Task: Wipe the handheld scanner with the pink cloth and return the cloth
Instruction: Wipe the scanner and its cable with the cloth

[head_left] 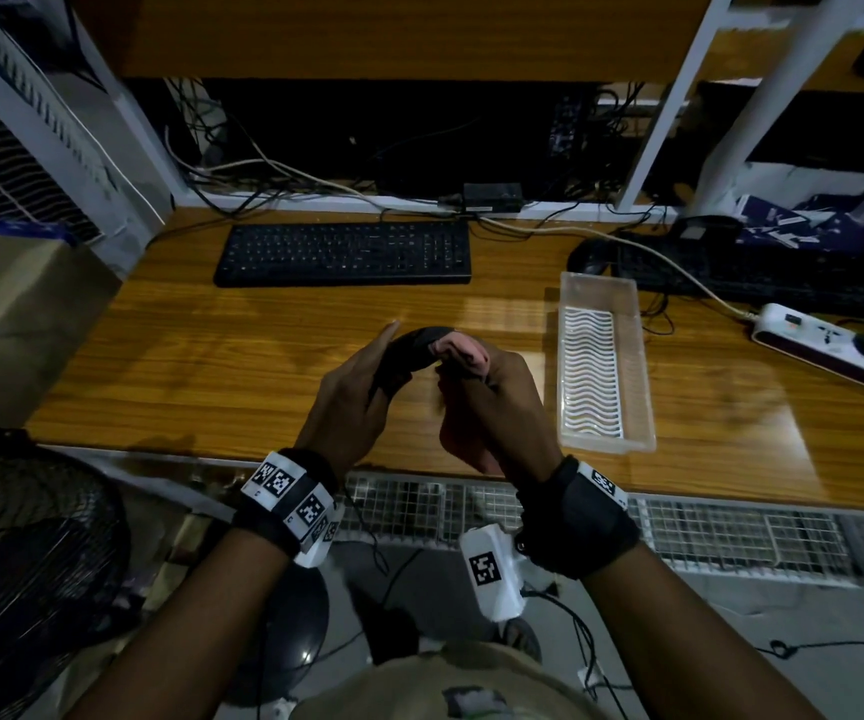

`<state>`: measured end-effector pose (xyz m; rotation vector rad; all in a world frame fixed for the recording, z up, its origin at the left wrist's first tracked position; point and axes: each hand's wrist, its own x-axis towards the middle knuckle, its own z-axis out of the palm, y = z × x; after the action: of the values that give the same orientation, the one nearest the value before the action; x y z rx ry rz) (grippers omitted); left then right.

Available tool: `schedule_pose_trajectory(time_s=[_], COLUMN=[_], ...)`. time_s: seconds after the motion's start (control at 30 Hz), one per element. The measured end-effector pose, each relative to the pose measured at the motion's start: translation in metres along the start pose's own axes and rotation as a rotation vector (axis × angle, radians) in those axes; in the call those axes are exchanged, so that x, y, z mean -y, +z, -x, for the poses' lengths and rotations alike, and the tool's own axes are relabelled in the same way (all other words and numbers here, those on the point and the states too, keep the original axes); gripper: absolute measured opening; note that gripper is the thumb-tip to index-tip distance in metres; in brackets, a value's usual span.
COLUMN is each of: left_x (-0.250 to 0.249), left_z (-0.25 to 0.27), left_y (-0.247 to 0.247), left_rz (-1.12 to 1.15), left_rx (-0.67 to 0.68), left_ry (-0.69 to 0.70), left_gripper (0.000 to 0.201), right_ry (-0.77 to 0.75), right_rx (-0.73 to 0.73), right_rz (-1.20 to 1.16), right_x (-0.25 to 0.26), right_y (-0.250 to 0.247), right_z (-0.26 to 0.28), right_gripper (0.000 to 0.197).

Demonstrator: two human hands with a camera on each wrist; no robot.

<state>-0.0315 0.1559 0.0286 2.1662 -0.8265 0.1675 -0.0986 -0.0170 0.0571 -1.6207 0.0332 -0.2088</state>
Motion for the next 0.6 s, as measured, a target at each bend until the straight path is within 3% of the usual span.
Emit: schedule_pose_trajectory(time_s=[0.17,0.4,0.47,0.6], left_x=[0.003,0.004,0.008,0.013], left_z=[-0.003,-0.006,-0.007,0.001], left_y=[-0.003,-0.008,-0.008,-0.001], left_rz=[-0.012,0.002,0.014,0.119], left_rx=[-0.018,0.008,0.033,0.05], left_ry=[0.04,0.059,0.066,0.004], left_gripper=[0.055,0.058,0.057,0.061], right_ry=[-0.024,-0.083,-0.173,-0.291], right_rx=[0.053,0.21,0.218,0.188], right_rz=[-0.141,-0.104,0.089,0.829], right_x=[0.01,0.004,-0.002,-0.004], right_y=[0.003,-0.008,-0.01,-0.023], right_z=[0.003,-0.001,-0.002,-0.008], right_gripper=[0.029,0.038,0.045,0.051])
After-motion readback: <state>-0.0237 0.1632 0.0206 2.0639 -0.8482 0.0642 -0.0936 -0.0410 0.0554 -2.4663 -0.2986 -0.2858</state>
